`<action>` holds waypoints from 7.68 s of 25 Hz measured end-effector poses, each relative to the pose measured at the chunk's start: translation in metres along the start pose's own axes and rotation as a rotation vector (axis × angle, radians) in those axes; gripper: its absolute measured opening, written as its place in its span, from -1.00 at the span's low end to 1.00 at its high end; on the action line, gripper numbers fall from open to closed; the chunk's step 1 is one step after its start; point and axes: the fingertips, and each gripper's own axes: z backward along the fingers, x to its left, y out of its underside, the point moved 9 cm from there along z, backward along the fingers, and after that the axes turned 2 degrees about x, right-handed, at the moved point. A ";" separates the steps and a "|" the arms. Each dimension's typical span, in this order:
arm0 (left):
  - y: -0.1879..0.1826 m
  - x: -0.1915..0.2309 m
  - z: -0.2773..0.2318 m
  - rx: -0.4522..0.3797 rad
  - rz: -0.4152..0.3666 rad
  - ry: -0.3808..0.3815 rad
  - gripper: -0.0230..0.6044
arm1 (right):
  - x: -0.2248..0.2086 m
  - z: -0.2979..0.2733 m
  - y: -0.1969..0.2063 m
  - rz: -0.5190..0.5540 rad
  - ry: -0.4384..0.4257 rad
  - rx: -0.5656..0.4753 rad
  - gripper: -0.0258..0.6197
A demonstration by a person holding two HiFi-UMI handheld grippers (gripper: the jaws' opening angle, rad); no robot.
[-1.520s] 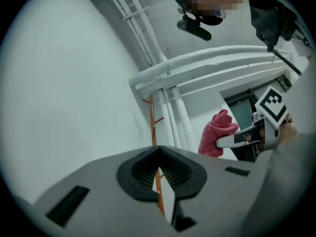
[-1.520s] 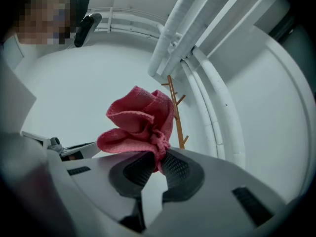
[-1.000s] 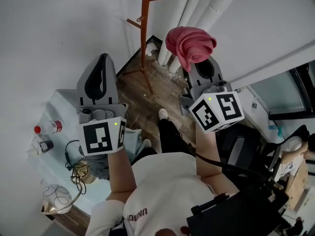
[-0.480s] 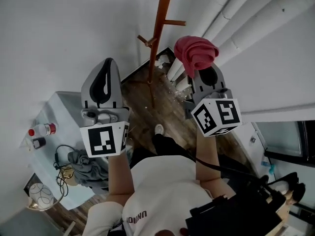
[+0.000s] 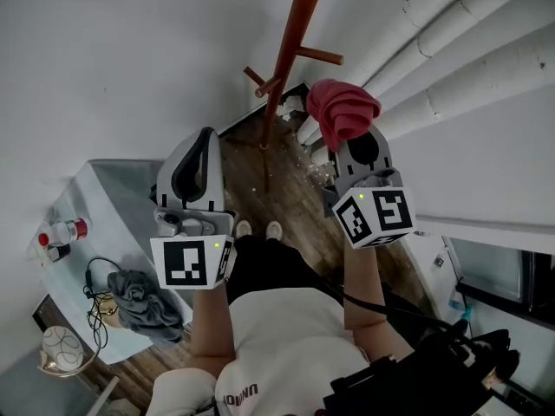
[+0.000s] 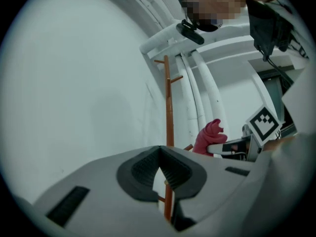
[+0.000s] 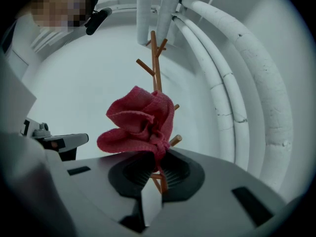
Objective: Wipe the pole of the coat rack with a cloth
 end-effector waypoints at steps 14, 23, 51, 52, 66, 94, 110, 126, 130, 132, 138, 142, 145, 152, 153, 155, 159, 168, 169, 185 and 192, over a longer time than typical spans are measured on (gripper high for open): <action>0.047 0.014 -0.023 0.028 0.098 0.013 -0.89 | -0.008 -0.040 0.035 0.028 0.020 0.038 -0.77; 0.064 0.020 -0.033 0.047 0.111 0.024 -0.89 | -0.026 -0.068 0.049 0.050 0.021 0.055 -0.77; 0.108 0.023 -0.050 0.122 0.132 0.052 -0.89 | -0.029 -0.098 0.083 0.046 -0.021 0.117 -0.77; 0.109 0.022 -0.050 0.134 0.141 0.053 -0.89 | -0.030 -0.098 0.085 0.048 -0.020 0.124 -0.77; 0.136 0.022 -0.047 0.183 0.156 0.042 -0.89 | -0.027 -0.101 0.117 0.086 -0.032 0.182 -0.77; 0.205 0.035 -0.027 0.223 0.178 -0.011 -0.89 | 0.008 -0.108 0.177 0.489 0.235 0.145 -0.77; 0.254 0.027 -0.010 0.306 0.209 0.013 -0.89 | 0.011 -0.112 0.234 0.589 0.272 0.212 -0.77; 0.283 0.031 -0.002 0.347 0.238 0.015 -0.89 | 0.011 -0.118 0.270 0.705 0.261 0.279 -0.77; 0.289 0.033 -0.002 0.353 0.242 0.011 -0.89 | 0.012 -0.119 0.280 0.697 0.264 0.292 -0.77; 0.292 0.034 -0.002 0.356 0.243 0.010 -0.89 | 0.011 -0.119 0.285 0.696 0.260 0.301 -0.77; 0.303 0.036 0.000 0.369 0.245 0.002 -0.89 | 0.010 -0.120 0.302 0.711 0.244 0.328 -0.77; 0.311 0.034 0.003 0.385 0.254 0.003 -0.89 | 0.008 -0.122 0.312 0.717 0.240 0.339 -0.77; 0.318 0.034 0.003 0.397 0.261 0.003 -0.89 | 0.008 -0.124 0.319 0.723 0.239 0.345 -0.77; 0.332 0.035 0.005 0.414 0.267 -0.015 -0.89 | 0.007 -0.126 0.340 0.714 0.248 0.368 -0.77; 0.335 0.036 0.005 0.418 0.269 -0.017 -0.89 | 0.007 -0.127 0.343 0.713 0.249 0.370 -0.77; 0.340 0.037 0.006 0.422 0.272 -0.019 -0.89 | 0.007 -0.127 0.349 0.709 0.252 0.374 -0.77; 0.350 0.040 0.008 0.428 0.275 -0.026 -0.89 | 0.007 -0.129 0.360 0.707 0.251 0.386 -0.77; 0.372 0.042 0.010 0.453 0.284 -0.023 -0.89 | 0.007 -0.133 0.384 0.734 0.233 0.411 -0.77; 0.374 0.042 0.010 0.458 0.286 -0.020 -0.89 | 0.007 -0.134 0.387 0.739 0.229 0.419 -0.77; 0.408 0.039 0.006 0.468 0.283 0.005 -0.89 | 0.000 -0.136 0.448 0.717 0.217 0.564 -0.77; 0.426 0.037 0.007 0.467 0.281 0.008 -0.89 | -0.003 -0.141 0.478 0.724 0.182 0.597 -0.77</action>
